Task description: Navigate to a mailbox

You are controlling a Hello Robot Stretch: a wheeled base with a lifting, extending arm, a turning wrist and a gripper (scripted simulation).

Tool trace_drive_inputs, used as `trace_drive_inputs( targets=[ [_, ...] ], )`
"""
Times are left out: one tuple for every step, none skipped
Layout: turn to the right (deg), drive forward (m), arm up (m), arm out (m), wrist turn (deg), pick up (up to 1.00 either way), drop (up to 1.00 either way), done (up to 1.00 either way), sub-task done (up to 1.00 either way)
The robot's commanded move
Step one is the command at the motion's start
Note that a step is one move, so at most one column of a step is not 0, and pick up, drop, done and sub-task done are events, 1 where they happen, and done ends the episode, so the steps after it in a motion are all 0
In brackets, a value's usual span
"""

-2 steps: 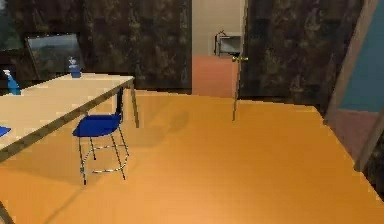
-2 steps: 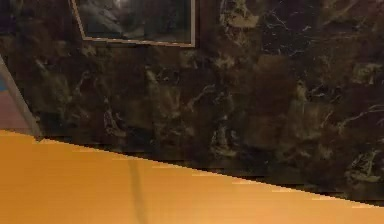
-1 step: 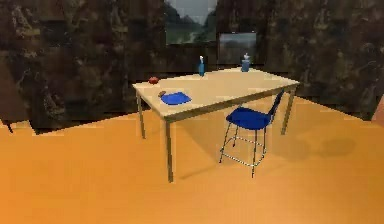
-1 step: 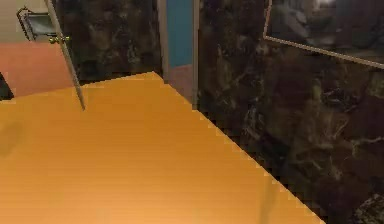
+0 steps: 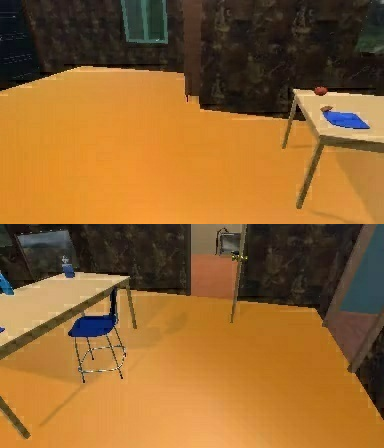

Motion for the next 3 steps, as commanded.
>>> trace_drive_inputs(
  targets=[
    [-12.0,0.00,0.00,0.00,0.0,0.00,0.00,0.00,0.00],
    [0.0,1.00,0.00,0.00,0.0,0.00,0.00,0.00,0.00],
    [-3.0,0.00,0.00,0.00,0.0,0.00,0.00,0.00,0.00]
  ],
)
